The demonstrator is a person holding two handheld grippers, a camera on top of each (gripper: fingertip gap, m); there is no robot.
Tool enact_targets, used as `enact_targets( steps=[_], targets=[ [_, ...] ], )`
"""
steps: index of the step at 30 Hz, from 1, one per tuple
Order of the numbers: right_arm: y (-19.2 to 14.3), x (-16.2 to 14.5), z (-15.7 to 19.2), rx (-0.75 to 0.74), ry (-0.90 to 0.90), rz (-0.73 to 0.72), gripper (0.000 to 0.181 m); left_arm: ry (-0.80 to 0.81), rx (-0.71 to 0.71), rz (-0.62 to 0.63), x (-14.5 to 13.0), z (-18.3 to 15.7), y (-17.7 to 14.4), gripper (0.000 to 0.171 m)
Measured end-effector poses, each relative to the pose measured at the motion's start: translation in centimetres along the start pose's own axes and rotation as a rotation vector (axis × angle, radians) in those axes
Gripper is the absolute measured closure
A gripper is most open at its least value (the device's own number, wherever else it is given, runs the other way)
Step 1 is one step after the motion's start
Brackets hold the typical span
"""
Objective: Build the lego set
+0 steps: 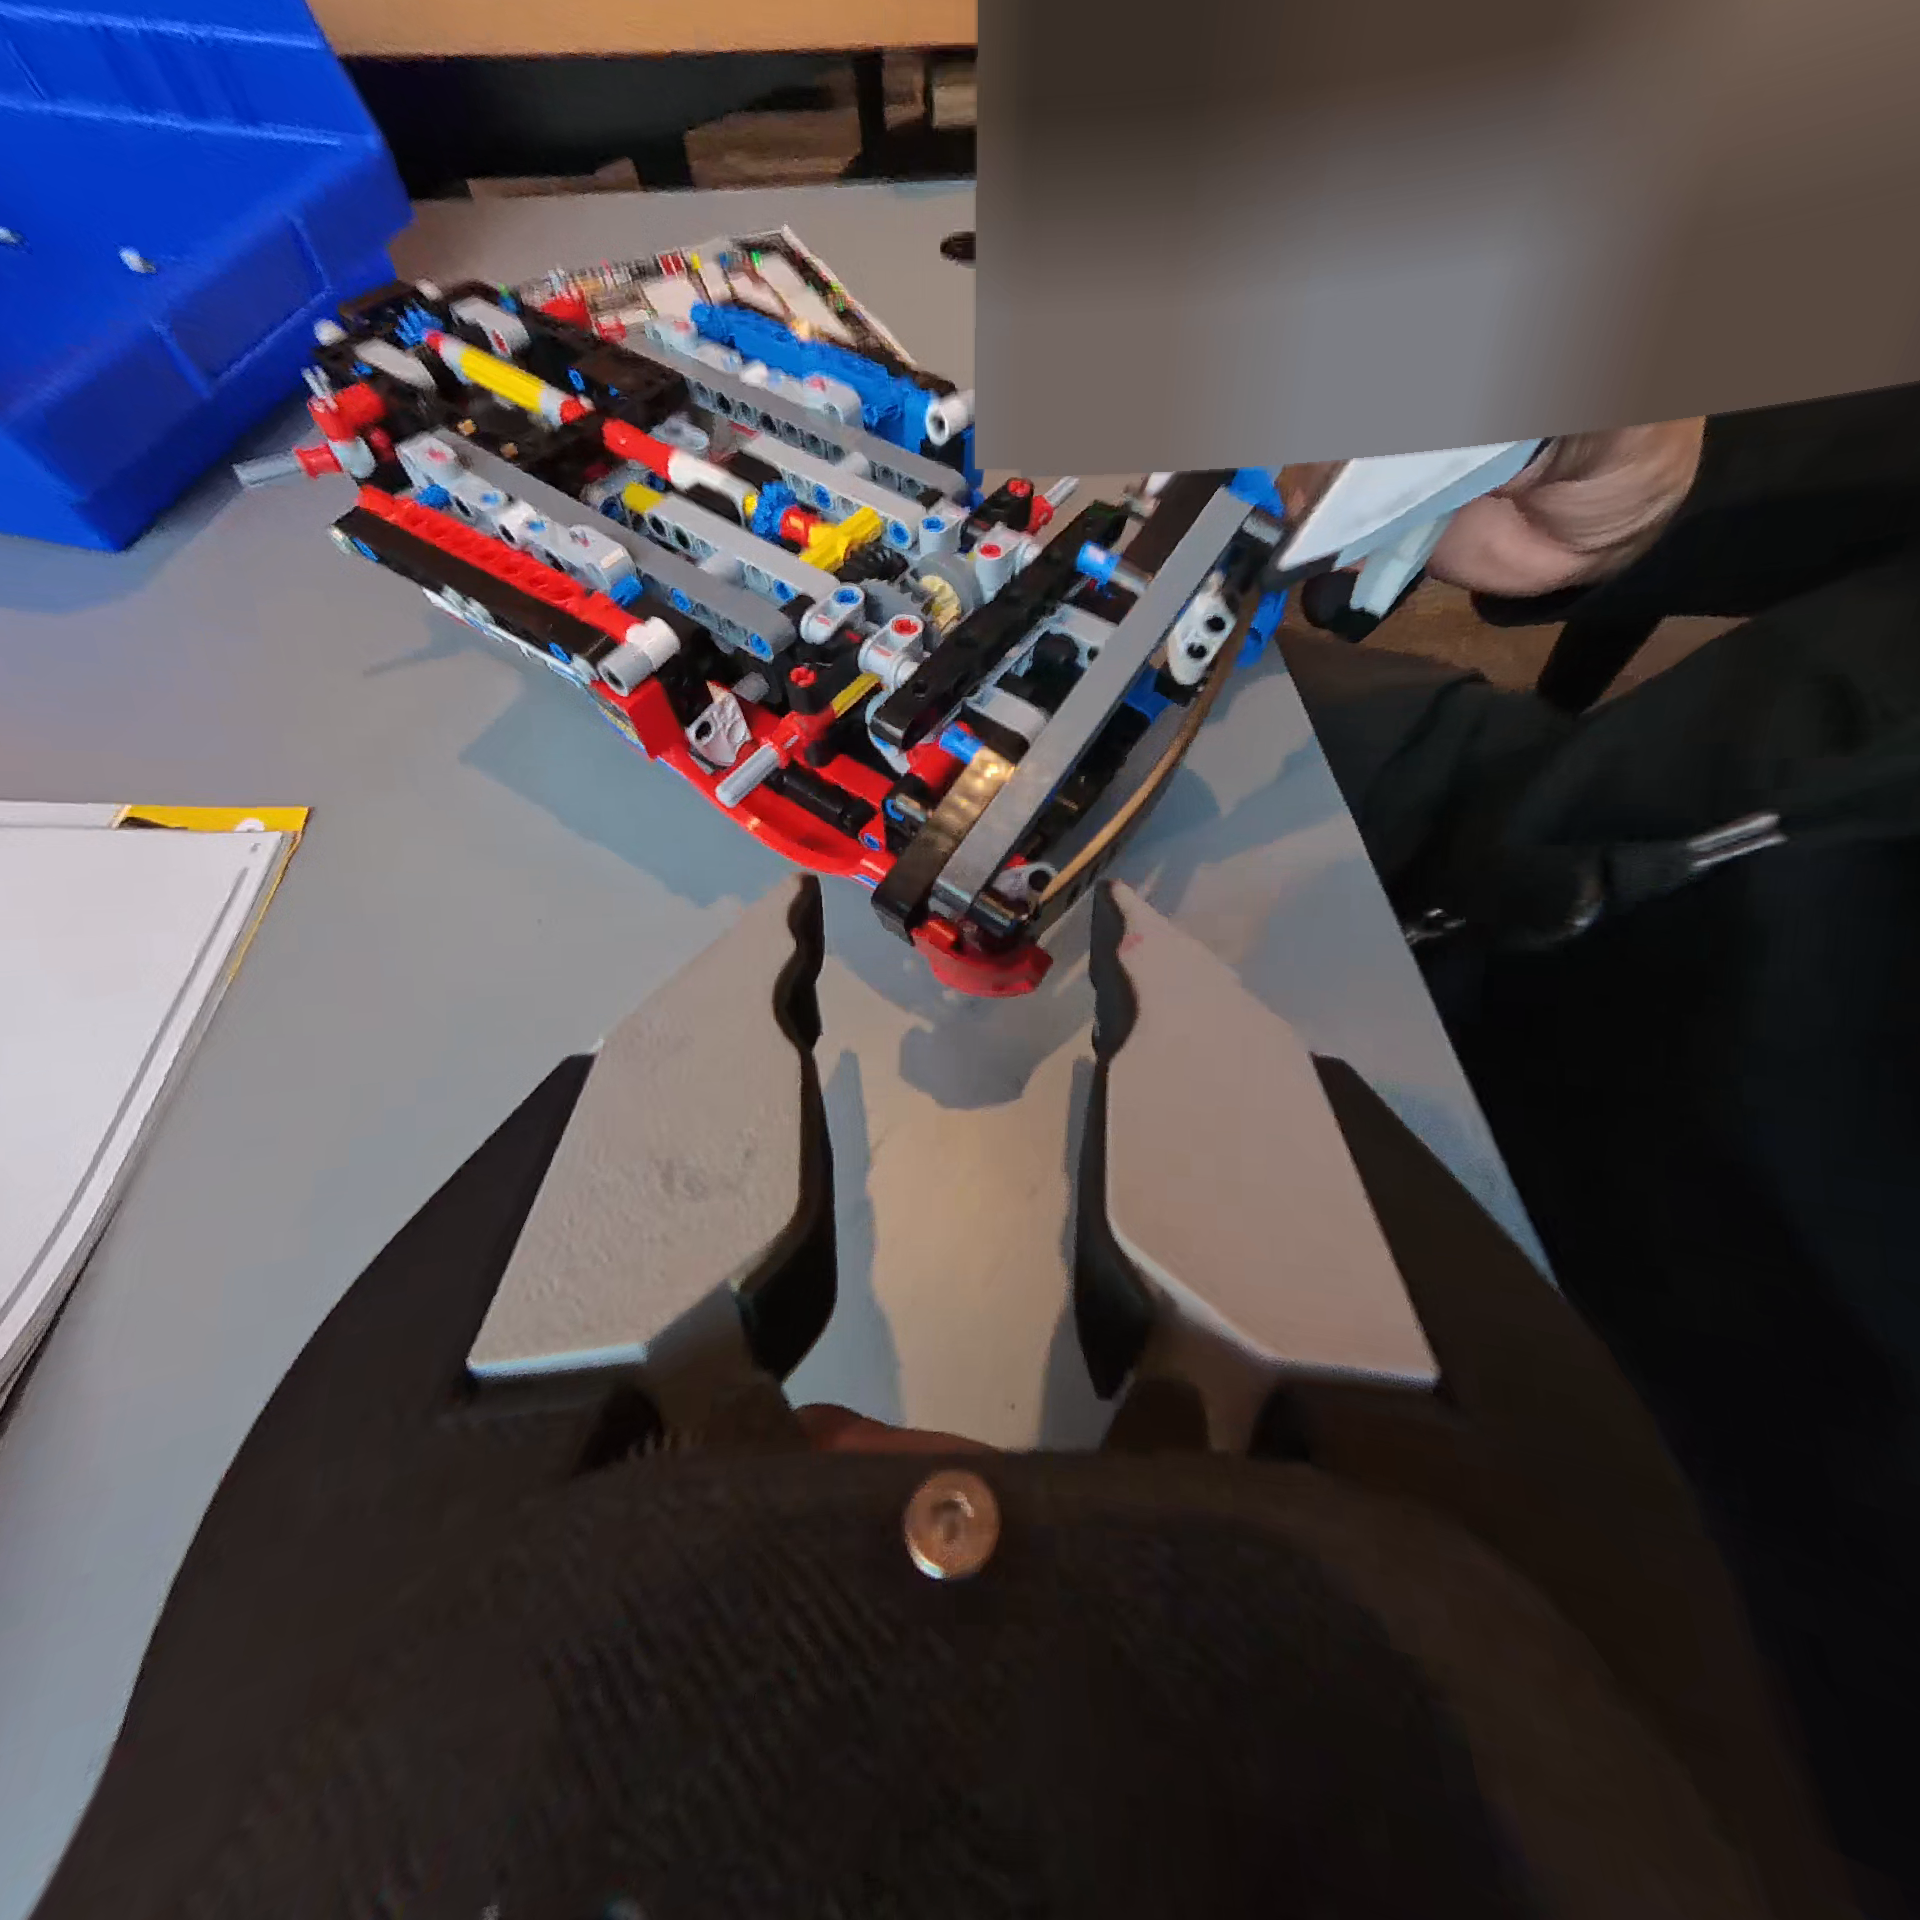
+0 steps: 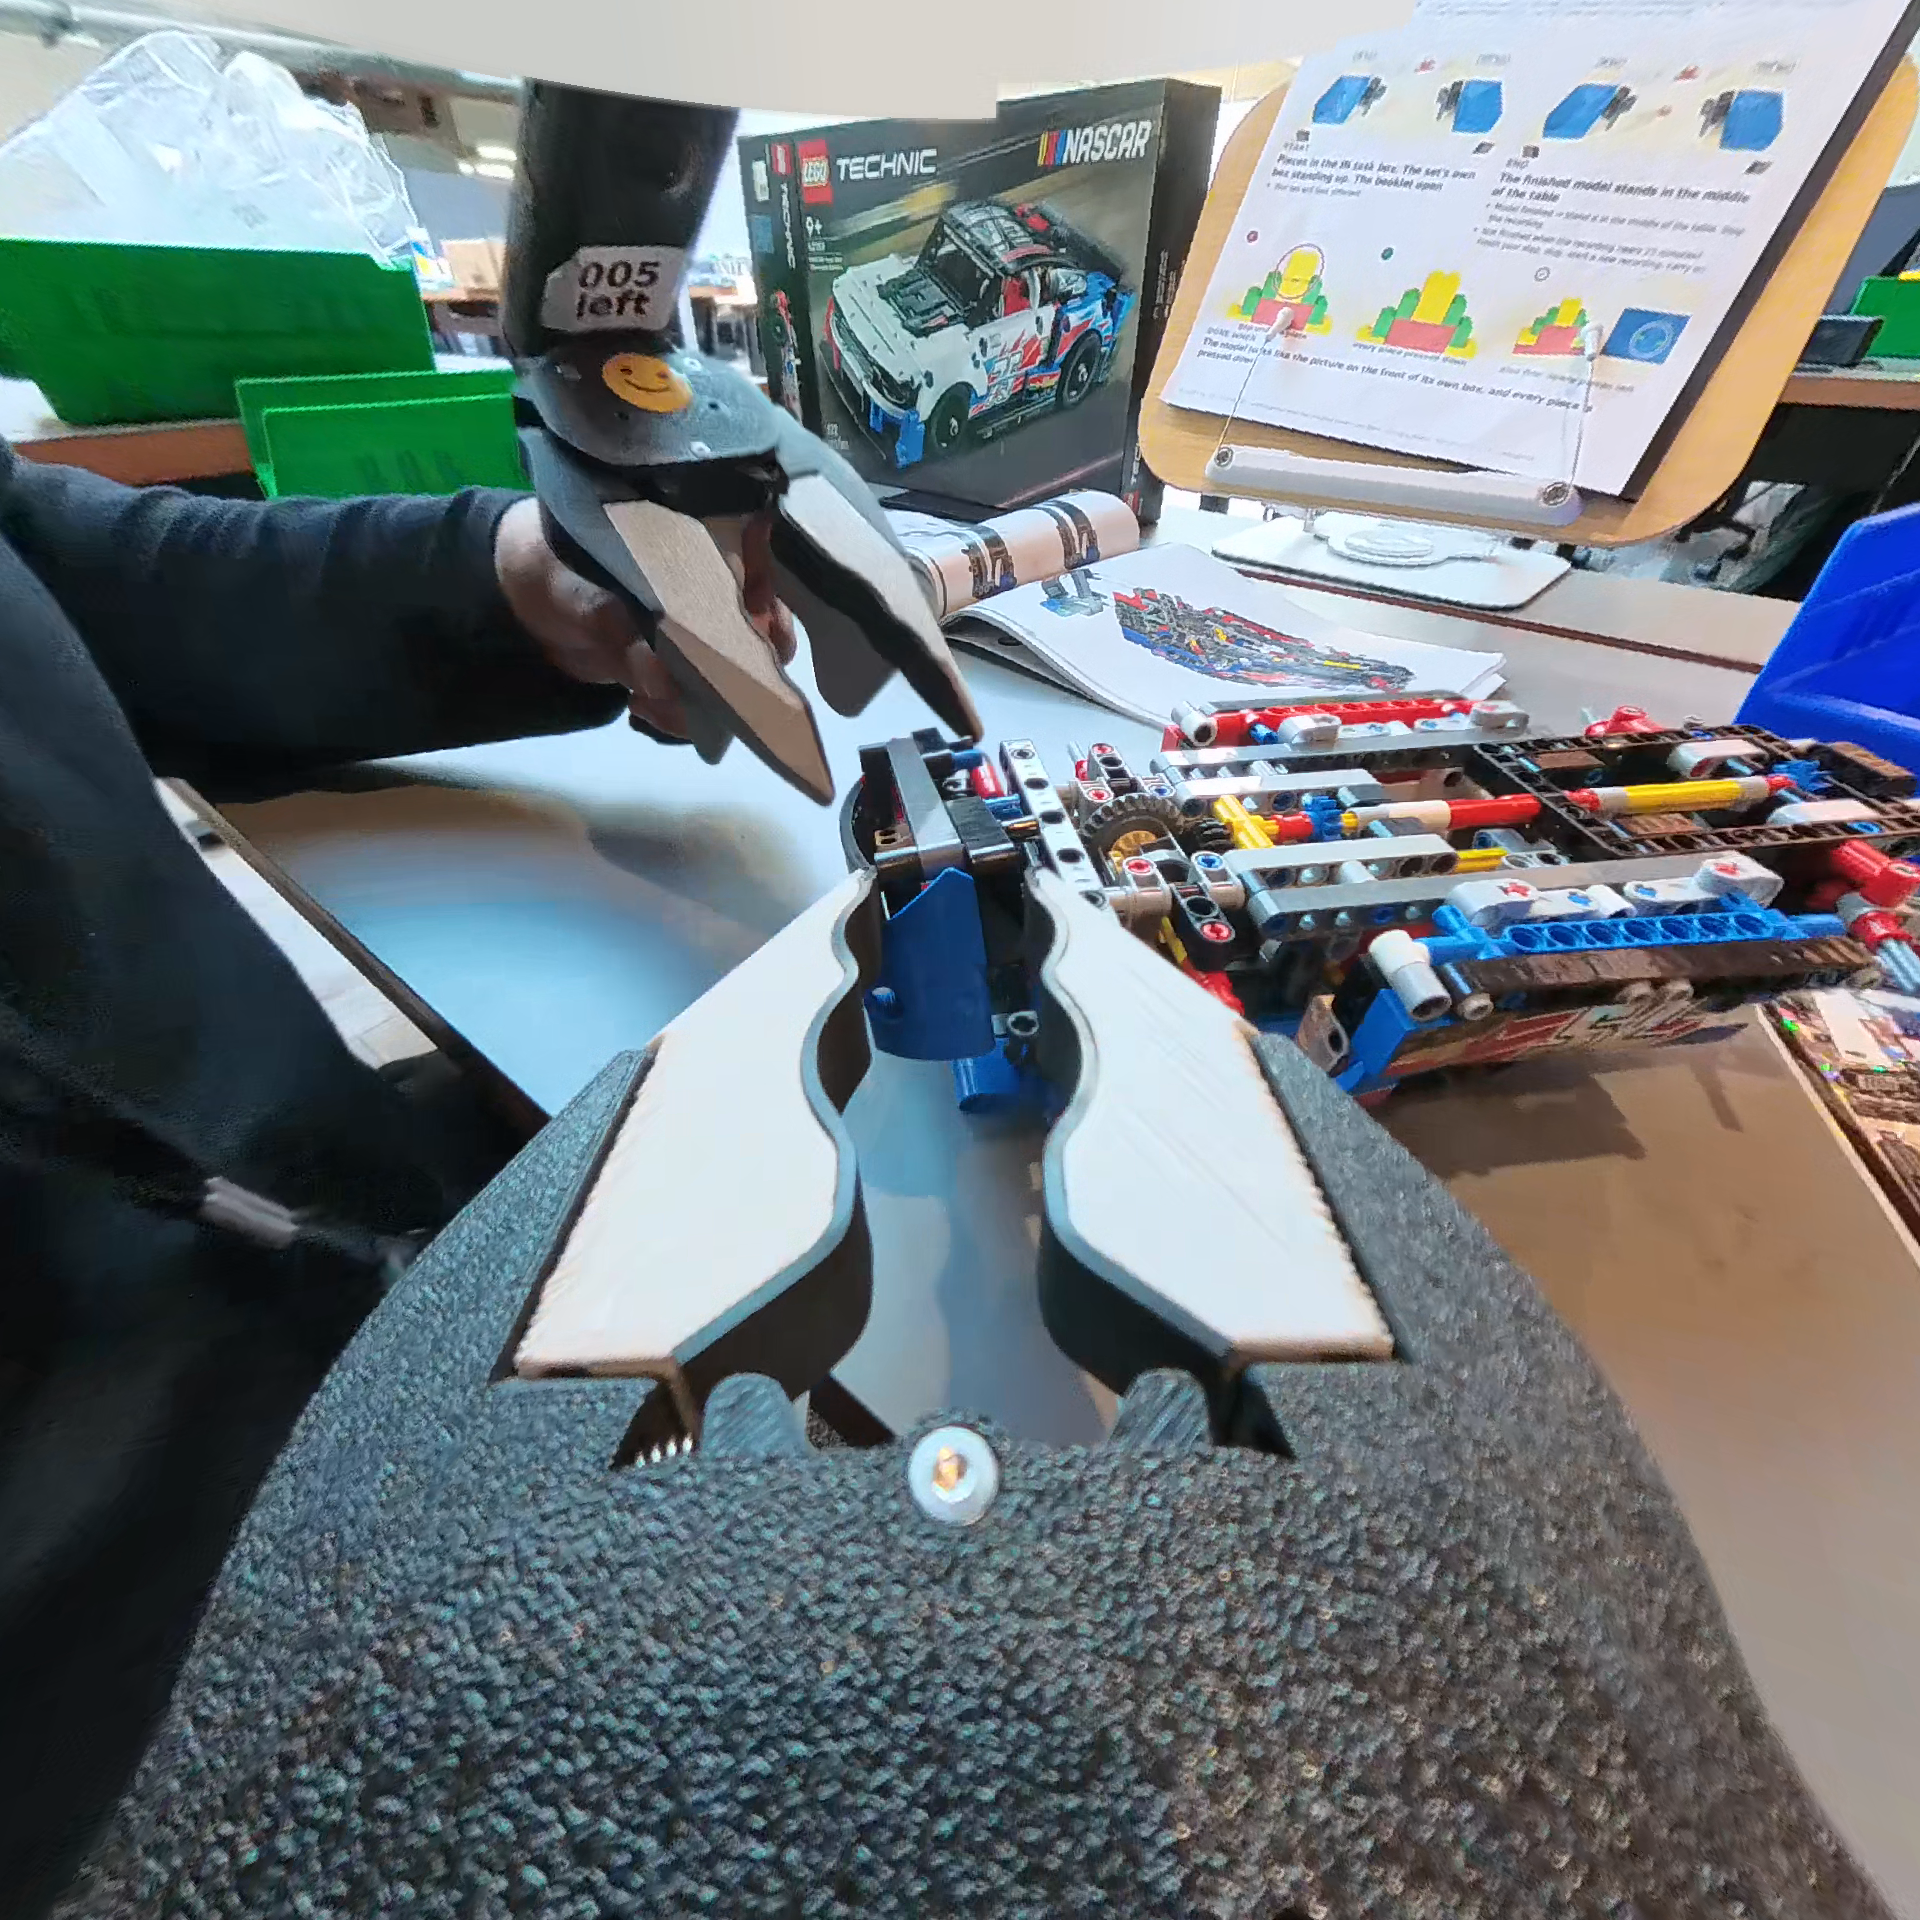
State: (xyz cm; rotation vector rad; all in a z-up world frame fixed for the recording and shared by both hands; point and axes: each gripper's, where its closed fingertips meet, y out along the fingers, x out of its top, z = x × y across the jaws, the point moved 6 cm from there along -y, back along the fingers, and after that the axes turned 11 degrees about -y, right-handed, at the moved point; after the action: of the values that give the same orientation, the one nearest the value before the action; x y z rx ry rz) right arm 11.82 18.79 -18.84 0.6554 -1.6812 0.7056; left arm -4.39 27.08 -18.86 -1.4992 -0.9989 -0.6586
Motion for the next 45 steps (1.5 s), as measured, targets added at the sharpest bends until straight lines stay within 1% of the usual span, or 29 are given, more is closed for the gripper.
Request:
enact_targets(
  steps=[2, 3, 4, 6, 8, 12, 14, 17, 20, 24, 27, 33, 36, 38, 39, 41, 43, 45],
  targets=[
    [-0.1, 0.0, 0.2, -0.006, 0.004, -0.019, 0.154, 0.003, -0.010, 0.055, -0.7, 0.2, 0.5, 0.123],
    [-0.2, 0.0, 0.3, -0.005, 0.007, -0.021, 0.154, -0.004, -0.009, 0.058, -0.9, 0.3, 0.7, 0.122],
    [-0.2, -0.1, 0.5, -0.008, 0.002, -0.024, 0.154, -0.015, -0.026, 0.050, -0.9, 0.2, 0.7, 0.124],
    [-0.3, -0.1, 0.8, -0.023, -0.011, -0.032, 0.154, -0.041, -0.090, 0.021, -0.6, -0.4, 0.7, 0.134],
    [-0.5, 0.1, 0.9, -0.029, -0.011, -0.053, 0.154, -0.047, -0.109, 0.015, -0.4, -0.5, 0.5, 0.136],
    [-0.7, 0.6, 1.0, -0.034, -0.021, -0.071, 0.154, -0.049, -0.104, 0.009, 0.3, -0.8, -0.1, 0.136],
    [-0.6, 0.4, 0.8, -0.023, -0.007, -0.069, 0.154, -0.057, -0.091, 0.037, 0.6, -0.8, -0.2, 0.136],
    [-0.7, -0.1, 0.4, -0.019, 0.024, -0.027, 0.154, -0.059, -0.095, 0.039, 0.8, -0.6, -0.1, 0.138],
    [-0.8, -0.4, 0.1, -0.033, -0.013, 0.046, 0.154, -0.066, -0.120, 0.038, 0.9, -0.4, -0.1, 0.140],
    [-0.8, -0.5, 0.1, -0.040, -0.033, 0.112, 0.154, -0.024, -0.118, 0.050, 1.0, -0.3, 0.0, 0.141],
    [-1.1, -0.4, 0.0, -0.051, -0.048, 0.148, 0.152, -0.040, -0.153, 0.045, 1.1, -0.2, 0.1, 0.142],
    [-1.8, 1.1, -0.2, -0.031, -0.044, 0.200, 0.148, -0.029, -0.178, 0.062, 1.1, 0.0, 0.4, 0.143],
    [-1.8, 3.0, -0.4, -0.015, -0.094, 0.180, 0.147, -0.029, -0.208, 0.076, 1.5, 0.0, 0.6, 0.143],
    [-1.6, 4.6, -0.8, 0.002, -0.110, 0.155, 0.142, -0.025, -0.220, 0.088, 1.6, 0.0, 0.7, 0.144],
    [-1.3, 5.2, -0.9, 0.035, -0.101, 0.170, 0.141, -0.029, -0.225, 0.094, 1.6, 0.0, 0.8, 0.144],
    [-0.2, 5.5, -1.2, 0.089, -0.082, 0.261, 0.144, -0.037, -0.229, 0.091, 1.8, 0.0, 0.8, 0.144],
    [1.4, 5.1, -1.1, 0.133, -0.103, 0.368, 0.137, -0.032, -0.227, 0.082, 1.9, 0.0, 0.8, 0.144],
    [2.7, 4.4, -1.1, 0.166, -0.155, 0.469, 0.134, -0.030, -0.225, 0.076, 1.9, 0.0, 0.8, 0.144]
  ],
)
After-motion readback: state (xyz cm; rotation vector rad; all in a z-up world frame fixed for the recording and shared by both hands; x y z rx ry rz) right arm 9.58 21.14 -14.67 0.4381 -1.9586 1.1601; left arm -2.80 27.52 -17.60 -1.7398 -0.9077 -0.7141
